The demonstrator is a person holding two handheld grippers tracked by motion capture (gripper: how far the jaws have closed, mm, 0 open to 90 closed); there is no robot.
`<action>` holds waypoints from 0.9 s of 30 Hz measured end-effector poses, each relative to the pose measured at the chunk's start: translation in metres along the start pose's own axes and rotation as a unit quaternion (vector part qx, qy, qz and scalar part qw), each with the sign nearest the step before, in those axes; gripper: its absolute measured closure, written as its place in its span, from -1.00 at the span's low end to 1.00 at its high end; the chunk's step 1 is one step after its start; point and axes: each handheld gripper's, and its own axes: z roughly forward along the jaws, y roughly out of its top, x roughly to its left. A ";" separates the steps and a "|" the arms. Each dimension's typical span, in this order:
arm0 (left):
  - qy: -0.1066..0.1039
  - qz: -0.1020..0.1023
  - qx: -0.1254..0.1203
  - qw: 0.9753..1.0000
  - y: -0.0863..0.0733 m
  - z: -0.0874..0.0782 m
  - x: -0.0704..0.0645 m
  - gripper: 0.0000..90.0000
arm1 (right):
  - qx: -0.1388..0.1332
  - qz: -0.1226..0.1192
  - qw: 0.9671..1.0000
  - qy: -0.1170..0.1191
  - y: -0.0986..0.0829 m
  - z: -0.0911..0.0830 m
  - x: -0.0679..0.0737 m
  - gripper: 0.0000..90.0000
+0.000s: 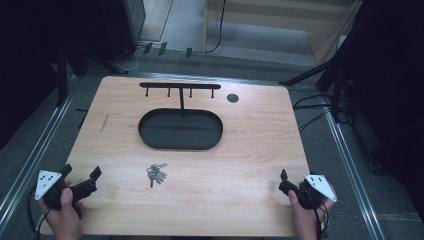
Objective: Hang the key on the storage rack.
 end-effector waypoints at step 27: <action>-0.039 0.049 0.216 0.974 0.044 0.018 -0.071 -1.00 | 0.001 0.012 1.000 -0.001 0.000 -0.001 -0.002 -0.88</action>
